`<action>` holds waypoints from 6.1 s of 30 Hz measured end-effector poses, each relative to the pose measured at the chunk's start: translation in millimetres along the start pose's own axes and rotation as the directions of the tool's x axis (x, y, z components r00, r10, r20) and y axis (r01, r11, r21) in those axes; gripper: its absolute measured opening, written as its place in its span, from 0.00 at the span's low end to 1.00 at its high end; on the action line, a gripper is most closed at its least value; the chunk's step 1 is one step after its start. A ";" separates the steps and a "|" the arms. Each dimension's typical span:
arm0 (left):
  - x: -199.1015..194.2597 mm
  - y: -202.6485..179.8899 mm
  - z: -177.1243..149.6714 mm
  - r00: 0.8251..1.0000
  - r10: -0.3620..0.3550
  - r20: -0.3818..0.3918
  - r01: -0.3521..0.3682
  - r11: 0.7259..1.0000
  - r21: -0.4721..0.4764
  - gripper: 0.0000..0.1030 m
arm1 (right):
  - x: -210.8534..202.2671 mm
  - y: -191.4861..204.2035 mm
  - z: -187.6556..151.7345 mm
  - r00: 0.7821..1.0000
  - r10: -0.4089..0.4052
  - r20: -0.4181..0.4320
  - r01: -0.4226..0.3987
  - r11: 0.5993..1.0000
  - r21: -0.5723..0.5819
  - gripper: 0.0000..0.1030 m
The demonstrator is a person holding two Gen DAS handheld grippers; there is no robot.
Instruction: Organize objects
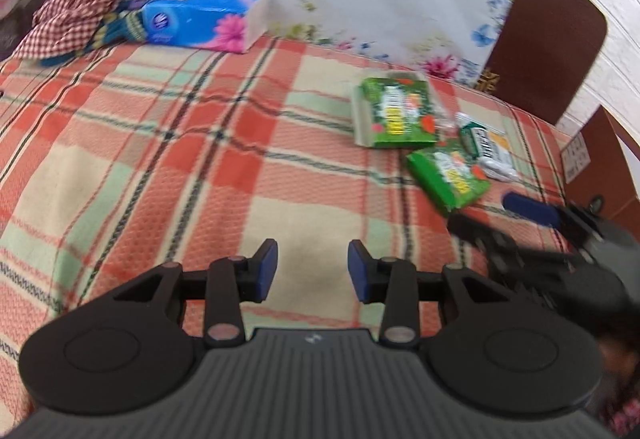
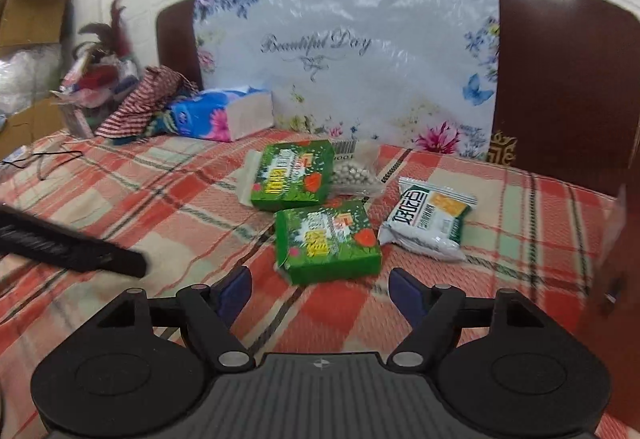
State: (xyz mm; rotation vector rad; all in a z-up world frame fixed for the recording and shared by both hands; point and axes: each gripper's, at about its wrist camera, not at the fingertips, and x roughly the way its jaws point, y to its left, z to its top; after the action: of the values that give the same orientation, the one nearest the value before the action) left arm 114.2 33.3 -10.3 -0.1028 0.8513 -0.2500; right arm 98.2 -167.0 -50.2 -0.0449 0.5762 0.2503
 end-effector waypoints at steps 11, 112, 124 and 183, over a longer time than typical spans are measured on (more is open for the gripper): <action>7.3 -25.6 -8.7 0.995 -0.092 -0.047 0.093 0.996 0.013 0.40 | -48.4 -1.4 -46.3 0.999 -0.028 -0.023 0.028 1.000 -0.014 0.58; -4.8 -177.4 -60.3 0.898 -0.341 -0.279 0.381 0.919 0.104 0.32 | -172.5 -22.1 -123.0 0.998 -0.067 0.000 0.066 0.986 0.150 0.43; -54.5 -281.8 14.7 0.897 -0.432 -0.088 0.436 0.837 0.330 0.32 | -217.8 -104.6 -36.2 0.959 -0.186 0.212 0.159 0.977 0.141 0.42; 22.5 22.7 -19.9 0.973 0.032 0.230 -0.048 0.997 0.065 0.60 | -20.7 34.1 29.4 0.999 0.003 -0.048 -0.006 0.998 -0.066 0.57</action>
State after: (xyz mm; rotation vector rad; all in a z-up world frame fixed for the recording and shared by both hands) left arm 117.4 49.6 -44.1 -0.0474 0.6133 -0.2253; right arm 88.8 -135.3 -13.3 -0.1134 0.6152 0.2727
